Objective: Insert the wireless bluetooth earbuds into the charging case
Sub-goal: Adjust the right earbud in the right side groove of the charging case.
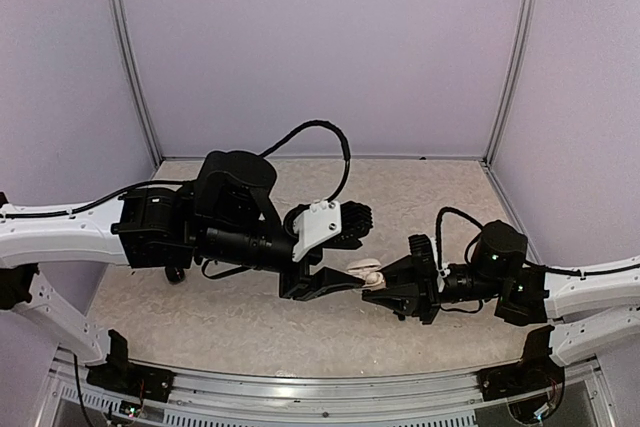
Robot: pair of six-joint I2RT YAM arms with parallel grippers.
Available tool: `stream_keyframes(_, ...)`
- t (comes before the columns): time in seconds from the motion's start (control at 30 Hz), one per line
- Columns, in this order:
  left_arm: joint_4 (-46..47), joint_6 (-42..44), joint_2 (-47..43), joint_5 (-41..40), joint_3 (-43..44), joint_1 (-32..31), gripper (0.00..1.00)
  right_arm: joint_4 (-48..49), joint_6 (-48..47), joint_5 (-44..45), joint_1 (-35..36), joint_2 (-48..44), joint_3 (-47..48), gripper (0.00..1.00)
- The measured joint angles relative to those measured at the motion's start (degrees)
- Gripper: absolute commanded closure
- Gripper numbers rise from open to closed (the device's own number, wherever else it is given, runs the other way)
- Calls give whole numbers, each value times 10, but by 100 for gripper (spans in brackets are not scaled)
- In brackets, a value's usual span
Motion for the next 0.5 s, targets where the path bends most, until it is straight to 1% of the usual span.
stream_keyframes(0.5, -5, 3, 25, 6, 12, -2, 43, -16, -6, -13, 0, 0, 0, 100)
